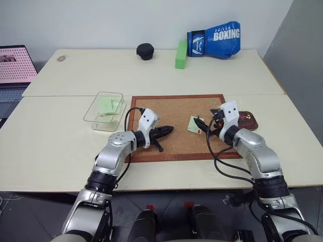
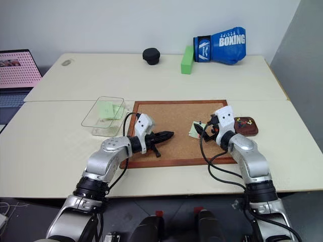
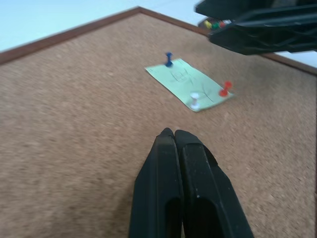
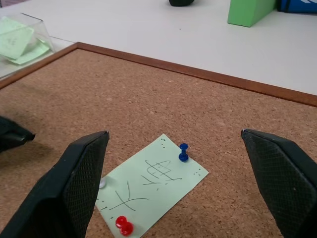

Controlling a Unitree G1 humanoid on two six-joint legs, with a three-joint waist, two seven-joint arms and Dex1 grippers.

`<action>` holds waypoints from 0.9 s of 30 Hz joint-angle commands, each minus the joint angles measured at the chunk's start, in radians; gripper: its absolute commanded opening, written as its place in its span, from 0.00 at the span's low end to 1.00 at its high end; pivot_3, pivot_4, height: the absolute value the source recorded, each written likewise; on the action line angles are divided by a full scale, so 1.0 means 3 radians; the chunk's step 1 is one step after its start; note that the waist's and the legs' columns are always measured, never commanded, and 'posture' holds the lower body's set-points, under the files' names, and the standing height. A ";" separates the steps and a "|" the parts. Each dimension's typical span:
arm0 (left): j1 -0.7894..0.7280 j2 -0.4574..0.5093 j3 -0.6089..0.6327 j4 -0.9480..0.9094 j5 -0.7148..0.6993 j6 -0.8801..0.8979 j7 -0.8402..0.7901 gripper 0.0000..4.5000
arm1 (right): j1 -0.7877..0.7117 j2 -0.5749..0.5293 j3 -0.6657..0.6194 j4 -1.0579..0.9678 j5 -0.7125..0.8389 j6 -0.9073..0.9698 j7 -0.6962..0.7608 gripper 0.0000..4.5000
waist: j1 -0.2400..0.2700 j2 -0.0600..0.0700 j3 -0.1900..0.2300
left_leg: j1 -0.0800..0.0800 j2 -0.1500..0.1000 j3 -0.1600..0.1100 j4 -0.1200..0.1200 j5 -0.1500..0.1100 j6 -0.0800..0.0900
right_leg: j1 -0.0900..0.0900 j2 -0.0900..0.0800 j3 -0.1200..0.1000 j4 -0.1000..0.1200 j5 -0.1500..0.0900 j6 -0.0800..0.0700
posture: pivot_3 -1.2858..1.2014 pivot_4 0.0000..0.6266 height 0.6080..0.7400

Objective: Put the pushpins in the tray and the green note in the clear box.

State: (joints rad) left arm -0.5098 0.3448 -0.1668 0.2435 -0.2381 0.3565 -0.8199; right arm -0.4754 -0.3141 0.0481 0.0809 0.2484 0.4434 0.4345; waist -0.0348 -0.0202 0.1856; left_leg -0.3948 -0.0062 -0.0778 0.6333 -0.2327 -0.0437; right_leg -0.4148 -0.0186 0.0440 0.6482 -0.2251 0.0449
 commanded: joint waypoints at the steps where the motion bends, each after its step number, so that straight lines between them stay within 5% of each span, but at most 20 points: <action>1: 0.0076 -0.0058 -0.0131 0.0272 0.0214 -0.0233 0.0030 0.01 | -0.0183 0.0097 0.0023 0.0273 -0.0131 -0.0198 -0.0045 1.00 | 0.0004 0.0000 0.0000 | 0.0000 0.0000 0.0000 0.0000 0.0000 0.0000 | 0.0000 0.0000 0.0000 0.0000 0.0000 0.0000 | 0.52 0.24 1.00; 16: 0.0016 -0.0125 -0.0013 0.0304 0.0227 -0.0334 0.0095 0.01 | -0.0535 0.0286 -0.0037 0.1074 -0.0296 -0.0492 -0.0118 1.00 | 0.0004 0.0007 -0.0004 | 0.0033 -0.0001 0.0000 0.0000 0.0000 0.0000 | 0.0030 -0.0001 0.0001 0.0000 -0.0002 0.0005 | 0.52 0.24 1.00; 27: -0.0028 -0.0133 -0.0012 0.0319 0.0231 -0.0335 0.0094 0.00 | -0.0656 0.0270 -0.0068 0.1348 -0.0373 -0.0668 -0.0067 0.59 | 0.0002 0.0007 -0.0004 | 0.0033 0.0000 0.0000 -0.0001 0.0000 0.0000 | 0.0030 0.0000 0.0001 0.0001 -0.0002 0.0004 | 0.52 0.24 1.00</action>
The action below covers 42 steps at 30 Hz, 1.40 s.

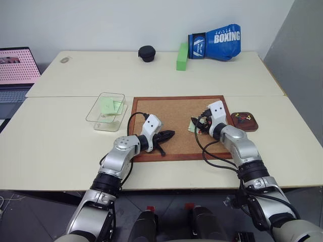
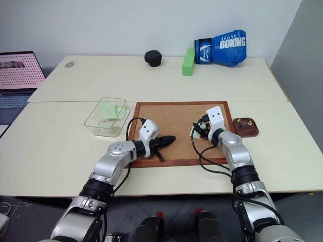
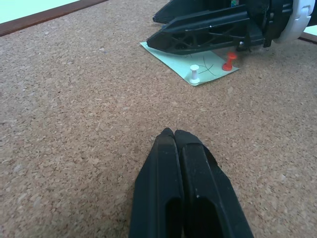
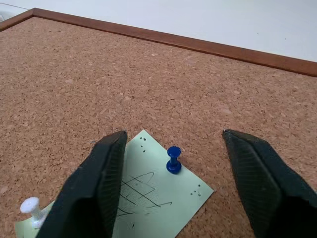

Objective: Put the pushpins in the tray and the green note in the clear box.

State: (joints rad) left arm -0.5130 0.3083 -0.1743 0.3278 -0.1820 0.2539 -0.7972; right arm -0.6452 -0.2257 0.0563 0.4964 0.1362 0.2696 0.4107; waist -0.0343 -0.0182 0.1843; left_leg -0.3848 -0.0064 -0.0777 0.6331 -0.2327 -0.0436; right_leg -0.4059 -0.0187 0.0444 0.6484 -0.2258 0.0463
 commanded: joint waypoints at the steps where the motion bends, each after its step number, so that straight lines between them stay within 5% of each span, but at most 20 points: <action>1: -0.0017 -0.0012 0.0011 0.0037 0.0046 0.0008 0.0017 0.00 | -0.0088 -0.0031 -0.0100 -0.0035 0.0003 -0.0094 0.0017 0.55 | 0.0000 0.0000 0.0000 | 0.0000 0.0000 0.0000 0.0000 0.0000 0.0000 | 0.0000 0.0000 0.0000 0.0000 0.0000 0.0000 | 0.52 0.24 1.00; 14: 0.0005 0.0023 -0.0024 -0.0008 0.0055 0.0033 -0.0056 0.00 | -0.0015 -0.0066 -0.0060 -0.0189 0.0052 -0.0063 0.0308 0.00 | -0.0001 0.0000 0.0000 | 0.0000 0.0000 0.0000 -0.0001 0.0000 0.0000 | 0.0000 0.0000 0.0000 -0.0001 0.0000 0.0000 | 0.52 0.24 1.00; 35: 0.0012 -0.0004 -0.0058 0.0055 0.0098 0.0148 -0.0088 0.00 | 0.0340 -0.0195 -0.0344 -0.1186 0.0345 0.0181 0.0329 0.00 | 0.0002 0.0000 0.0000 | 0.0000 0.0000 0.0000 -0.0009 0.0000 0.0000 | -0.0001 0.0000 -0.0001 -0.0005 -0.0001 0.0000 | 0.52 0.24 1.00; 42: 0.0028 -0.0007 -0.0084 0.0053 0.0110 0.0168 -0.0118 0.00 | 0.0416 -0.0220 -0.0717 -0.1367 0.0294 0.0162 -0.0203 0.00 | 0.0004 0.0000 0.0000 | 0.0000 0.0000 0.0000 -0.0009 0.0000 0.0000 | -0.0001 -0.0001 0.0000 -0.0006 -0.0001 0.0000 | 0.52 0.24 1.00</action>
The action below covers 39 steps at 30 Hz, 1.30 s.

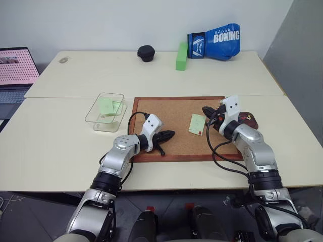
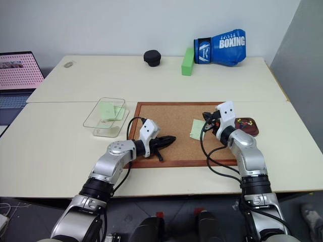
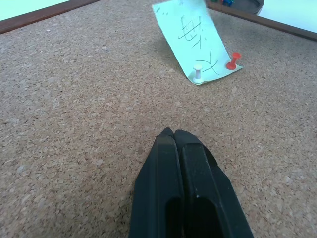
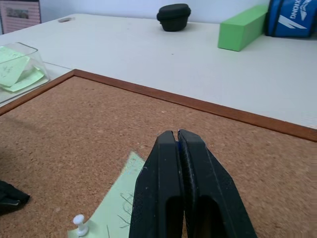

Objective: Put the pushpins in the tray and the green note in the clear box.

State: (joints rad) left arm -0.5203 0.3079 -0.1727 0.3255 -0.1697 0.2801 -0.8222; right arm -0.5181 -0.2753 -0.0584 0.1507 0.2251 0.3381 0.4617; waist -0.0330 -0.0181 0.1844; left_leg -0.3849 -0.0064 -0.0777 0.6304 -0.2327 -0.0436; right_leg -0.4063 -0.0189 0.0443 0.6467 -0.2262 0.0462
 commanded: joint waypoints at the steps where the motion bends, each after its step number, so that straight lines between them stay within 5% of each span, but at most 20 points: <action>1: 0.0052 -0.0008 -0.0093 0.0061 0.0071 0.0080 -0.0037 0.00 | -0.0003 -0.0063 -0.0411 -0.0196 -0.0048 -0.0066 -0.0522 0.00 | 0.0000 0.0000 0.0000 | 0.0000 0.0000 0.0000 0.0000 0.0000 0.0000 | 0.0000 0.0000 0.0000 0.0000 0.0000 0.0000 | 0.52 0.24 1.00; 14: 0.0022 -0.0029 -0.0142 0.0077 0.0064 0.0078 -0.0116 0.00 | 0.0085 -0.0114 -0.0788 0.0071 0.0053 0.0356 -0.0976 0.00 | 0.0000 0.0002 -0.0001 | 0.0000 -0.0001 0.0003 -0.0001 0.0000 0.0000 | 0.0000 0.0000 0.0003 -0.0002 0.0000 0.0000 | 0.52 0.24 1.00; 35: -0.0003 -0.0029 -0.0126 0.0077 0.0063 0.0050 -0.0125 0.00 | 0.0087 -0.0197 -0.0902 0.0187 0.0119 0.0363 -0.1060 1.00 | -0.0001 0.0002 -0.0001 | -0.0001 -0.0001 0.0003 -0.0002 0.0000 0.0000 | 0.0000 0.0000 0.0003 -0.0005 0.0000 0.0000 | 0.52 0.24 1.00; 39: -0.0007 -0.0030 -0.0123 0.0080 0.0062 0.0049 -0.0127 0.00 | 0.0116 -0.0201 -0.0895 0.0157 0.0136 0.0379 -0.1045 1.00 | -0.0001 0.0002 -0.0001 | -0.0001 -0.0001 0.0003 -0.0002 0.0000 0.0000 | 0.0000 0.0000 0.0002 -0.0005 0.0000 0.0000 | 0.52 0.24 1.00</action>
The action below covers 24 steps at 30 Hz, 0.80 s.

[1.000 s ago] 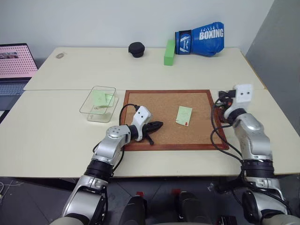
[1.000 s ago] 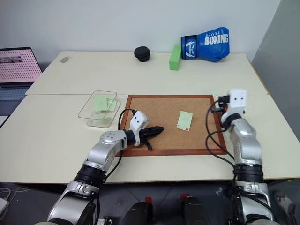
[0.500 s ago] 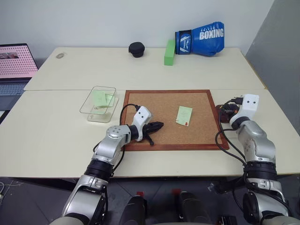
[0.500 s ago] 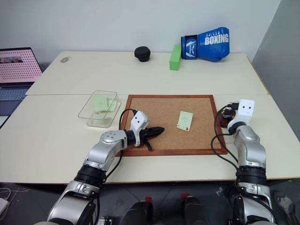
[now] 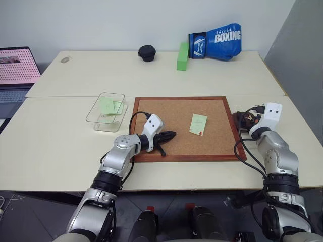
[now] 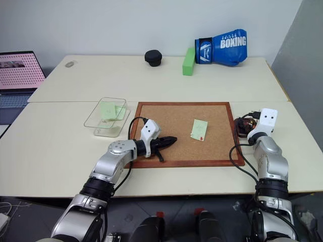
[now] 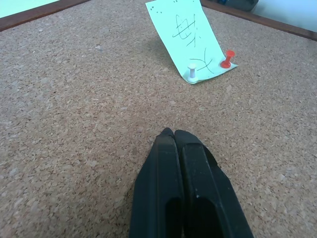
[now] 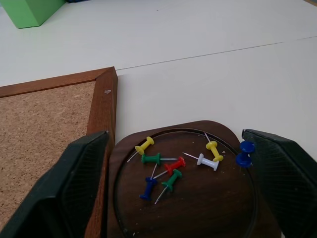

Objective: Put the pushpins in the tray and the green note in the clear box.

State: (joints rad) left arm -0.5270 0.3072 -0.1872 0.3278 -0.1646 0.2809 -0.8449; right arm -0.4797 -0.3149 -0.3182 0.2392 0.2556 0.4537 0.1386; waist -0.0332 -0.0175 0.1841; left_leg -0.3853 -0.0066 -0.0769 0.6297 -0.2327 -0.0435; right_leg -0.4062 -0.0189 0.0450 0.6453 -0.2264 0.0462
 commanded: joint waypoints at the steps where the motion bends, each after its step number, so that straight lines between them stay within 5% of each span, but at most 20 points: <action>1: 0.0015 -0.0027 -0.0074 0.0072 0.0045 0.0046 -0.0052 0.00 | -0.0007 -0.0069 -0.0029 -0.0142 0.0038 -0.0002 0.0034 1.00 | 0.0000 0.0000 0.0000 | 0.0000 0.0000 0.0000 0.0000 0.0000 0.0000 | 0.0000 0.0000 0.0000 0.0000 0.0000 0.0000 | 0.52 0.24 1.00; 16: 0.0005 -0.0032 -0.0069 0.0068 0.0045 0.0050 -0.0046 0.00 | 0.0063 -0.0084 0.0113 -0.0352 0.0051 0.0051 0.0242 1.00 | 0.0001 0.0000 0.0000 | -0.0001 0.0000 0.0000 0.0000 0.0000 0.0000 | 0.0000 0.0000 0.0000 -0.0001 0.0000 0.0000 | 0.52 0.24 1.00; 24: 0.0007 -0.0022 -0.0070 0.0053 0.0038 0.0081 -0.0066 0.00 | 0.0495 -0.0485 0.0566 -0.1259 0.0330 0.0244 0.1256 1.00 | 0.0005 -0.0001 0.0000 | -0.0003 -0.0001 -0.0002 0.0000 0.0000 0.0000 | 0.0000 -0.0001 -0.0003 -0.0003 -0.0001 0.0001 | 0.52 0.24 1.00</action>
State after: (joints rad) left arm -0.5314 0.3064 -0.1876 0.3294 -0.1626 0.2843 -0.8527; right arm -0.3480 -0.4376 -0.1655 -0.0349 0.2992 0.5051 0.4322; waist -0.0318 -0.0177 0.1842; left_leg -0.3862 -0.0066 -0.0776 0.6296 -0.2328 -0.0435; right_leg -0.4062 -0.0190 0.0441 0.6437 -0.2267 0.0467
